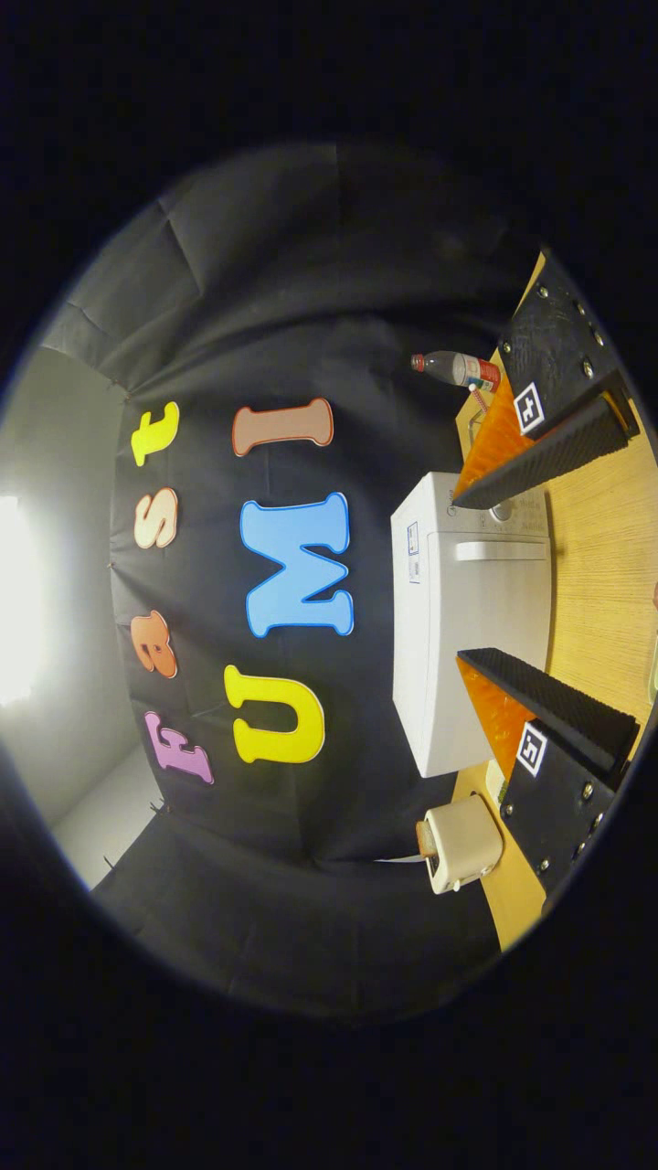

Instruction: Open the microwave, put the food inside, and close the microwave door.

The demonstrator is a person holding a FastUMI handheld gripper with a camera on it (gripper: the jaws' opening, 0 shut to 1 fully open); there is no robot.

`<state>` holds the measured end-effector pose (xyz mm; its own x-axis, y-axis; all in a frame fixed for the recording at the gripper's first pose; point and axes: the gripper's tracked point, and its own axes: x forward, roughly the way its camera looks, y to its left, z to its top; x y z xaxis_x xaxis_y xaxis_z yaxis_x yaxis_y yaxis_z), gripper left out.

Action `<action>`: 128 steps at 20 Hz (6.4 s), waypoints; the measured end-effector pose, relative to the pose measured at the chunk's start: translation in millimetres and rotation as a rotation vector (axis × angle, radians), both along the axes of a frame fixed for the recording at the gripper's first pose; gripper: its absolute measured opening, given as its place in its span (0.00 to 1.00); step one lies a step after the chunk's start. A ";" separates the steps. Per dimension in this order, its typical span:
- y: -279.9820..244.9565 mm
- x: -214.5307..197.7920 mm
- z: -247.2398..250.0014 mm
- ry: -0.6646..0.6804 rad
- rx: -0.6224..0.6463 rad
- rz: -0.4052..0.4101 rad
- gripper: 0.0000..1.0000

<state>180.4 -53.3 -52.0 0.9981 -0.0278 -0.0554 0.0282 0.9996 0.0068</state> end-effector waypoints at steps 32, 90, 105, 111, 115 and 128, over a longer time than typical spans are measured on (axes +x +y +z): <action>-34.2 149.7 -145.8 0.119 -0.022 0.051 0.32; 162.4 -103.1 -144.4 0.288 -0.017 0.295 0.28; 259.8 -133.3 -137.2 0.263 -0.113 0.433 0.28; 302.8 -143.9 -136.7 0.280 -0.038 0.510 0.34; 340.9 -158.2 -132.7 0.285 -0.033 0.603 0.34; 286.1 -179.9 -71.1 0.227 0.030 0.454 0.98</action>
